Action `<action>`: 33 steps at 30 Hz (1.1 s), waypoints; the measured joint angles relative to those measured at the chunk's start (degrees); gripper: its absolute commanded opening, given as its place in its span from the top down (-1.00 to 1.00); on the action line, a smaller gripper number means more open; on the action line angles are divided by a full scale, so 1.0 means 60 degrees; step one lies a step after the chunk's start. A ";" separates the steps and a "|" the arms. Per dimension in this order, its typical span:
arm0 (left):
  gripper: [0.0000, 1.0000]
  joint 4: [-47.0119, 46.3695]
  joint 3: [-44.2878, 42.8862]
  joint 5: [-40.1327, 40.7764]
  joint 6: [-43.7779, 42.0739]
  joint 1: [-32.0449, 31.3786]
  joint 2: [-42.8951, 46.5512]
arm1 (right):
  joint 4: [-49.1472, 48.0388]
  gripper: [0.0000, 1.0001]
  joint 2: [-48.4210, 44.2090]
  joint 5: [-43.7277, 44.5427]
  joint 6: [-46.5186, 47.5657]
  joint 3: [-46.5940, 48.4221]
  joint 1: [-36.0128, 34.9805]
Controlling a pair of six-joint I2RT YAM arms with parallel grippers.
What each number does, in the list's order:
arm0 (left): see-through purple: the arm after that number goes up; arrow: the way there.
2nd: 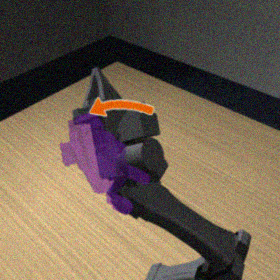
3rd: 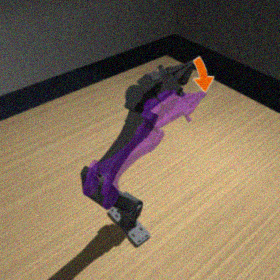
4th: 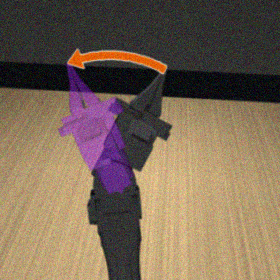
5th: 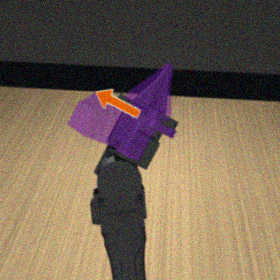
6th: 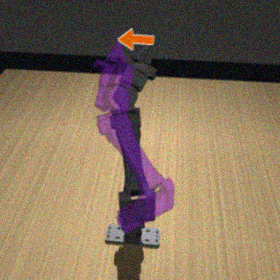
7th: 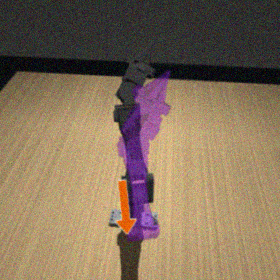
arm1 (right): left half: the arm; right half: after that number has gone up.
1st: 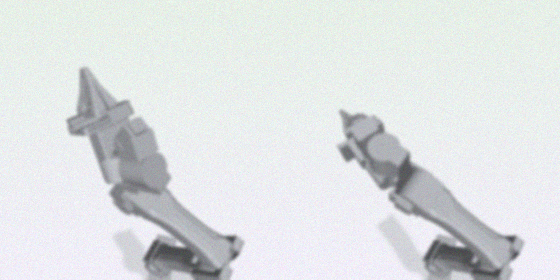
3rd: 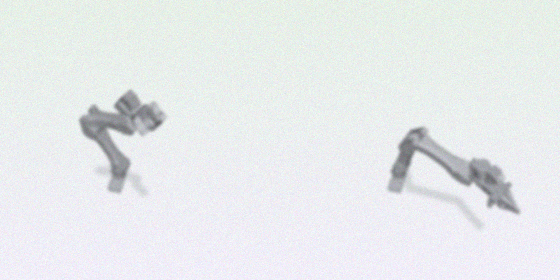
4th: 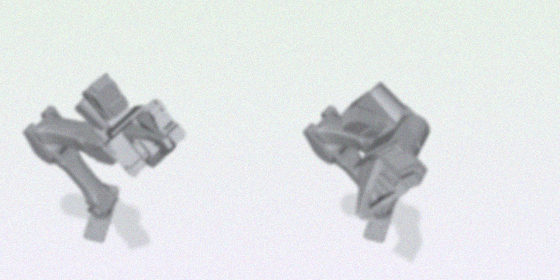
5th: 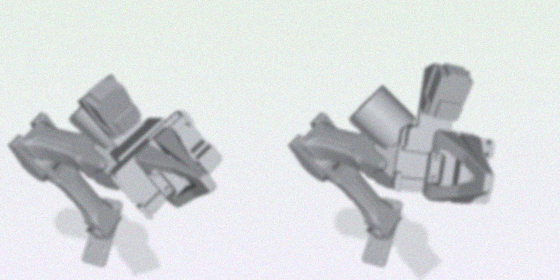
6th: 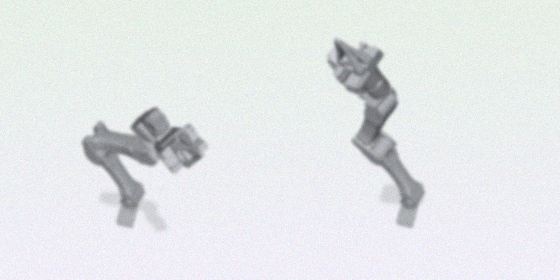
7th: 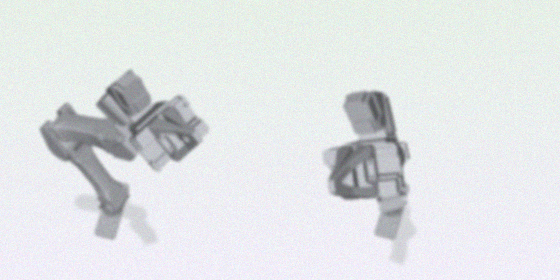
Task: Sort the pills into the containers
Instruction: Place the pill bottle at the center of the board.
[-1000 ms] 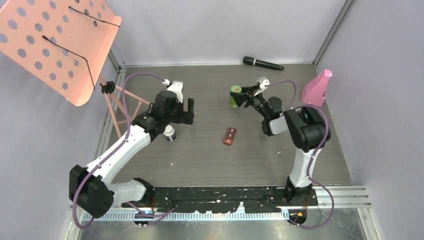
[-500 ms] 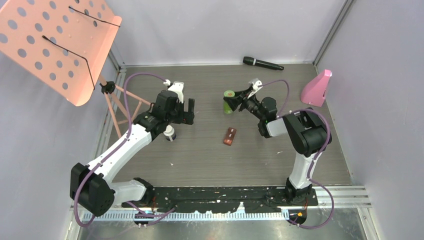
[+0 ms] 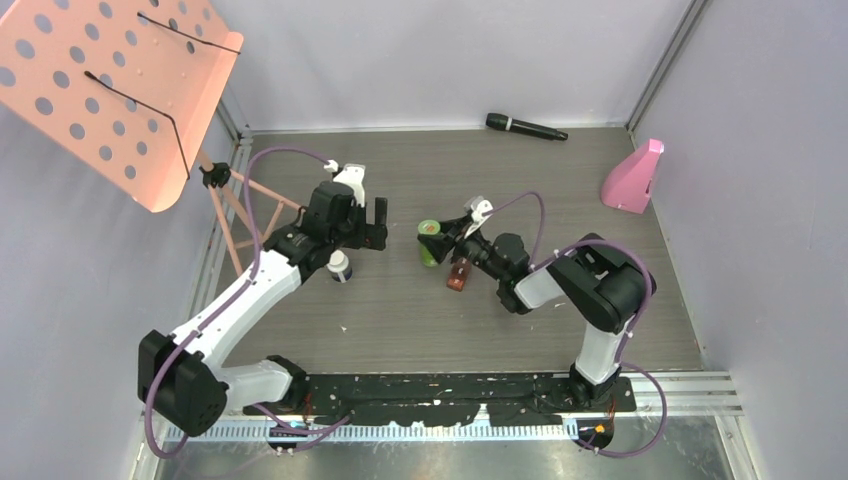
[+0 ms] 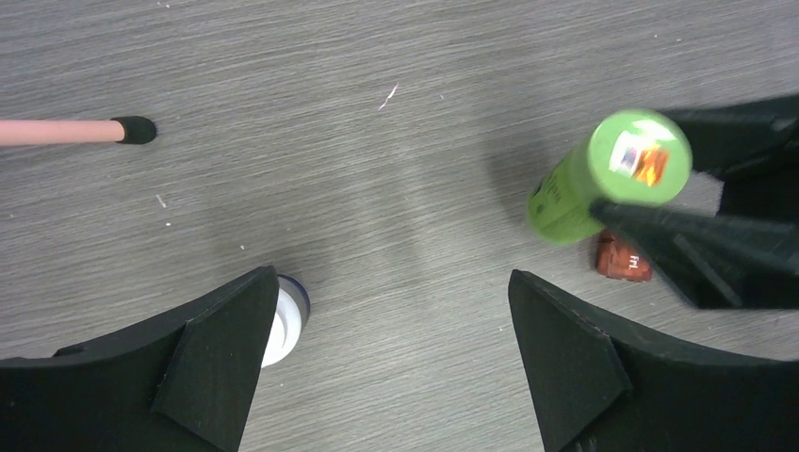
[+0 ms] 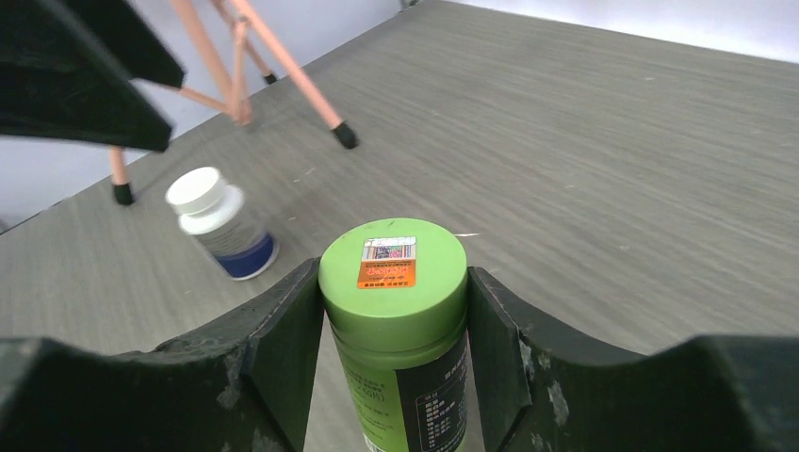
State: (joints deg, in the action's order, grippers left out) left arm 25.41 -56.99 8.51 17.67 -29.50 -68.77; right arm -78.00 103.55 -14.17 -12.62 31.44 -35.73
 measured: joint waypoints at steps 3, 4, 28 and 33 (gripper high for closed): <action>-0.92 0.0106 0.0004 0.0000 0.0040 0.0000 0.0270 | -0.0229 0.04 0.0029 0.0594 0.0149 -0.0189 -0.0747; -0.92 0.0127 0.0004 0.0000 0.0058 0.0000 0.0382 | -0.0382 0.03 0.0109 0.0747 0.0200 -0.0270 -0.0954; -0.99 0.0419 0.0328 0.0849 0.0157 0.0000 0.1140 | 0.6455 -0.91 -0.3093 0.1494 0.0328 0.1439 -0.1348; -0.99 0.0426 0.0328 0.1089 0.0226 0.0164 0.1300 | 1.0575 -0.90 -0.3187 0.1665 0.0251 0.4058 -0.1253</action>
State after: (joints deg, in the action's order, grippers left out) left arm 27.97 -55.02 15.05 19.03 -28.51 -60.97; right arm -14.55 84.42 -4.19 -11.11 55.79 -43.24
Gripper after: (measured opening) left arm 0.994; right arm 0.954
